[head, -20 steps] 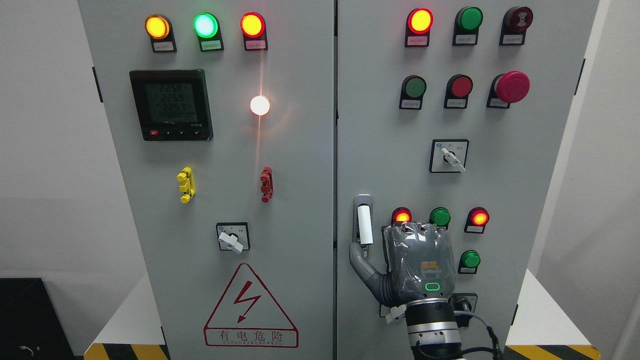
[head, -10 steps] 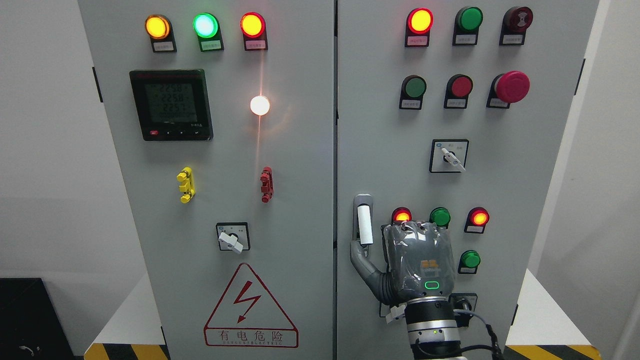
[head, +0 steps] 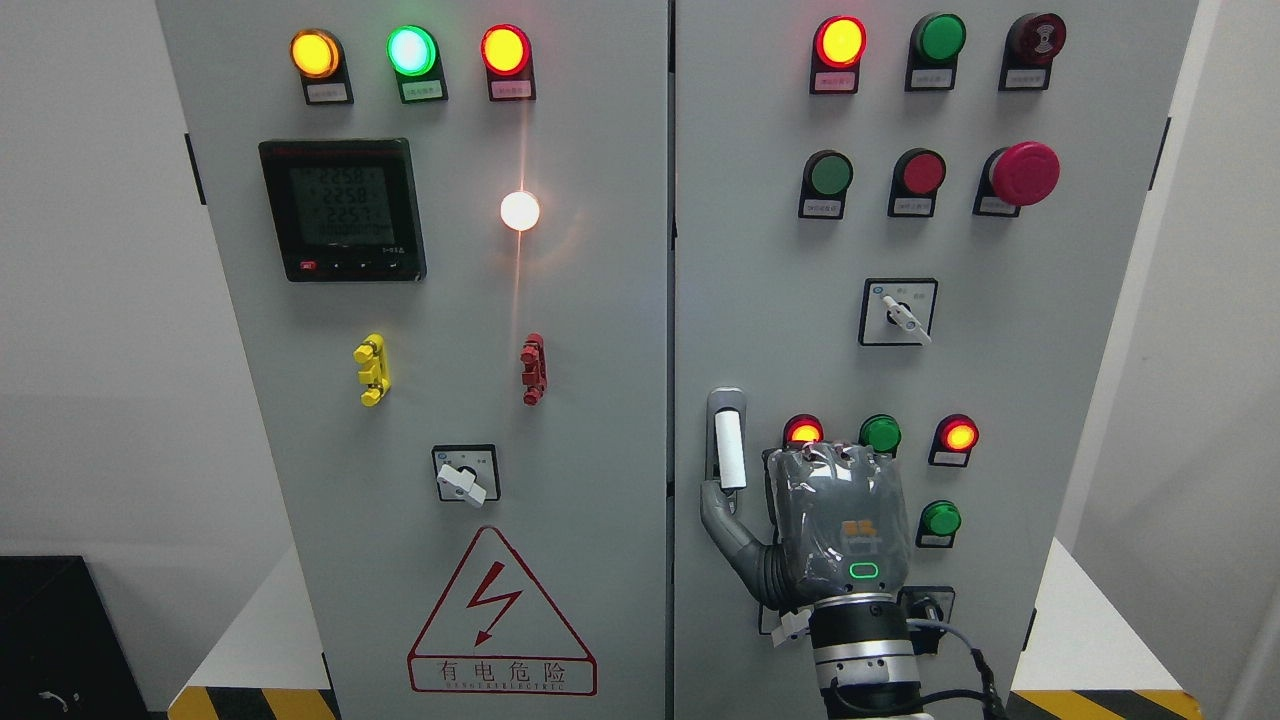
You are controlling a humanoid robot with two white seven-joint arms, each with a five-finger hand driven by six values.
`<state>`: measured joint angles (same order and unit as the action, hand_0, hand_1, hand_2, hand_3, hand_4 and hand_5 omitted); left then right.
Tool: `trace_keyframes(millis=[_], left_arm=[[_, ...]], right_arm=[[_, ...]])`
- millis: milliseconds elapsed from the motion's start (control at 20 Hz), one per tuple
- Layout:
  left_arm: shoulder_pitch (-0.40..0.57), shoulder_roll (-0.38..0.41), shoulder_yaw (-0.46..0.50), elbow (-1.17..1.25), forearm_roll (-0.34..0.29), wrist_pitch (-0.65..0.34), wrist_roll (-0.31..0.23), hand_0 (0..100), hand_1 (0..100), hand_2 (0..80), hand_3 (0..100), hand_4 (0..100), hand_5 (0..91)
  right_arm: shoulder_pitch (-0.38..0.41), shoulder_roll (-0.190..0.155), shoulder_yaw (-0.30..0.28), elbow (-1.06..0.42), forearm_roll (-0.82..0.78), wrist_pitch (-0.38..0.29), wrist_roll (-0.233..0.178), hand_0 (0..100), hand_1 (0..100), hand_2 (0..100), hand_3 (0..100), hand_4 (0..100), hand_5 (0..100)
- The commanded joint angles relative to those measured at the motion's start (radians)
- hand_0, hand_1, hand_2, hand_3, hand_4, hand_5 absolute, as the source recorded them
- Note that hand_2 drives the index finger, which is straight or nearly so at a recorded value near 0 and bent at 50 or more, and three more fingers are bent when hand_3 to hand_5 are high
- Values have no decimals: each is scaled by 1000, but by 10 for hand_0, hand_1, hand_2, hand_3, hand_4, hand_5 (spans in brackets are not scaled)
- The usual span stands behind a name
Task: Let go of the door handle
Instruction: 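Close the right hand fingers around the silver latch handle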
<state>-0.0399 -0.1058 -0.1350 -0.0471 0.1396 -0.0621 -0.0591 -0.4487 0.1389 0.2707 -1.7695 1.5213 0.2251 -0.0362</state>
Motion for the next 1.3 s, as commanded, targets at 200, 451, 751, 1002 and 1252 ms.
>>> trace_keyframes(millis=[200,451,751,1002,1252], left_arm=[[0,0,0,0,0,-1,-1,120,556,0,0,0,0],[0,0,0,1,0,-1,-1,120,556,0,0,0,0],[0,0,0,0,0,-1,-1,120,556,0,0,0,0],[0,0,0,1,0,-1,-1,120,556,0,0,0,0],[0,0,0,0,0,-1,-1,120,556,0,0,0,0]], right_arm=[[2,2,-1,-1,0,0,-2,433,286,978,1000,1000,1000],[2,2,-1,-1,0,0,-2,444,294,978,1000,1000,1000],[2,2,-2,-2,0,2,-4,458,303,978,1000,1000,1000],[2,2,-2,-4,0,13,-4,478,305,979,1000,1000,1000],[4,2,-2,-5,0,14,-4,499,308,979,1000,1000,1000]])
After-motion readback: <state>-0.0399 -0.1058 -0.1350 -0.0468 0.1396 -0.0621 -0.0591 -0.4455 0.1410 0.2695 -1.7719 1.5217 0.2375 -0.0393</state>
